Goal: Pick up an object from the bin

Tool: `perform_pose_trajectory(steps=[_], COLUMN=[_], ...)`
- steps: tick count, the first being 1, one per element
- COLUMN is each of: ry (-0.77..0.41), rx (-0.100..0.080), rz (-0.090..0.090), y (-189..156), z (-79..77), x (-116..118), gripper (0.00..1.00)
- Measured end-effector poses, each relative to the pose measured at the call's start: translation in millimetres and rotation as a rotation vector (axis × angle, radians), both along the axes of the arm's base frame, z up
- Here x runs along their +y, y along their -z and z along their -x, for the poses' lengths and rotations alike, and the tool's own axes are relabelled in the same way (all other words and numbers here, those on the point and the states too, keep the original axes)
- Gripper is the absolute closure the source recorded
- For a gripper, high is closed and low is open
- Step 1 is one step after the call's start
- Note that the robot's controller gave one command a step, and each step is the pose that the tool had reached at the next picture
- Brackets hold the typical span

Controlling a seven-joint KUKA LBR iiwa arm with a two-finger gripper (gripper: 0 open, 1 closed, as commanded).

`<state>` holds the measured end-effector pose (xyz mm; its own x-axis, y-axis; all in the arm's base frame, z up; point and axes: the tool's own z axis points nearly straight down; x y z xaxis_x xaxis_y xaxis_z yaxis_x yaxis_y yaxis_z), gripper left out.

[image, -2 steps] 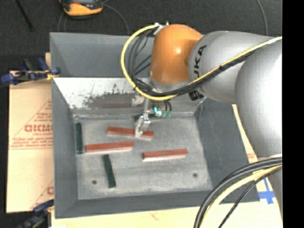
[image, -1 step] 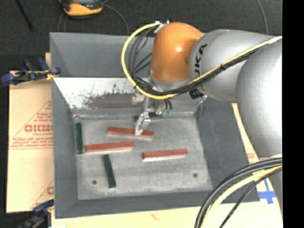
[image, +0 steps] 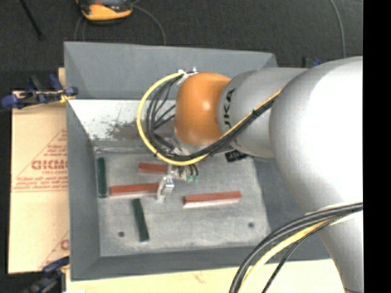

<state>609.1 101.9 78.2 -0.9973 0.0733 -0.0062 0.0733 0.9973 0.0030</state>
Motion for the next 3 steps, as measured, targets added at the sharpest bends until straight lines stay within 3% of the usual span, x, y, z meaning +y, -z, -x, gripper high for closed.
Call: perform_pose_trajectory(steps=[1,2,3], ry=[0.002,-0.165,-0.067], rx=[-0.004,0.001,0.003], rz=[0.0,0.004,0.0], y=[-3.9,-19.4,1.6], z=[-3.2,10.8,10.2], x=[-0.2,33.1,38.9], gripper=[0.0,0.0,0.0])
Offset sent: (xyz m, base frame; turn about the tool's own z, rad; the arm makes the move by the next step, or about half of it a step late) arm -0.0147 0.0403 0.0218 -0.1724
